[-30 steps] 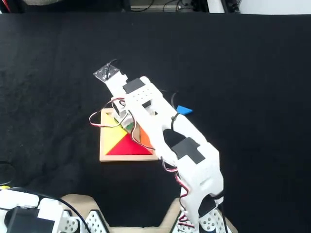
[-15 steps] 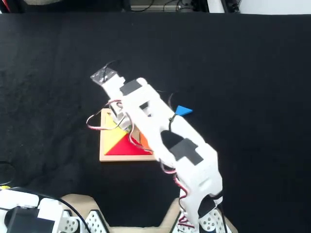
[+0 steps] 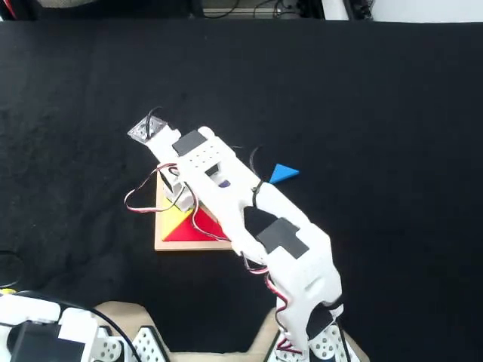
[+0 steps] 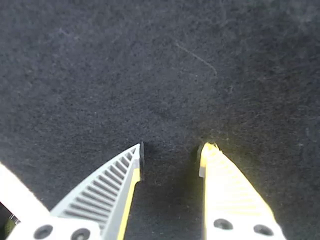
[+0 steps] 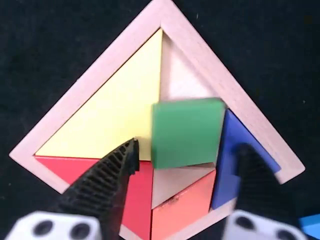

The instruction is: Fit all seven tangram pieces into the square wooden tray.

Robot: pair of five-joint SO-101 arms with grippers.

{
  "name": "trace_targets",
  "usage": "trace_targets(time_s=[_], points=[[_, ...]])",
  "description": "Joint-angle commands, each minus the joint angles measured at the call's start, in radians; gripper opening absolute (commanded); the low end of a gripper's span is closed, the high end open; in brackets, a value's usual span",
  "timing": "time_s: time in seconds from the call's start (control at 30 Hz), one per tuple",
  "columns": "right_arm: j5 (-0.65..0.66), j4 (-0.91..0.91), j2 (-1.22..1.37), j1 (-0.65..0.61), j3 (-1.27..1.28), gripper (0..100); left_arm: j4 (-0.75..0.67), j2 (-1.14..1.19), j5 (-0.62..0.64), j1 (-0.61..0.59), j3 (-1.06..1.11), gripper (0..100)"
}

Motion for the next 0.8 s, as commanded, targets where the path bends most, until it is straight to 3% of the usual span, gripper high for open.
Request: trace_targets(time_s=[0.0,0.2,0.43,0.6,0.77], points=[[-0.002,0.008,-0.004,-0.012,-0.039,32.0,-0.008,0.015,-0.009,-0.002,0.030,19],[-0.002,0.044,-0.007,-0.011,-0.071,23.3,-0.008,0.015,-0.009,-0.002,0.030,19],[0.037,0.221,0.001,-0.011,-0.372,14.9,-0.008,0.015,-0.009,0.001,0.030,19],[0.069,0.170,0.041,-0.005,-0.455,0.7,-0.008,0.015,-0.009,-0.001,0.030,19],[0.069,0.135,0.154,-0.005,-0.456,1.1,-0.008,0.015,-0.009,-0.002,0.030,19]])
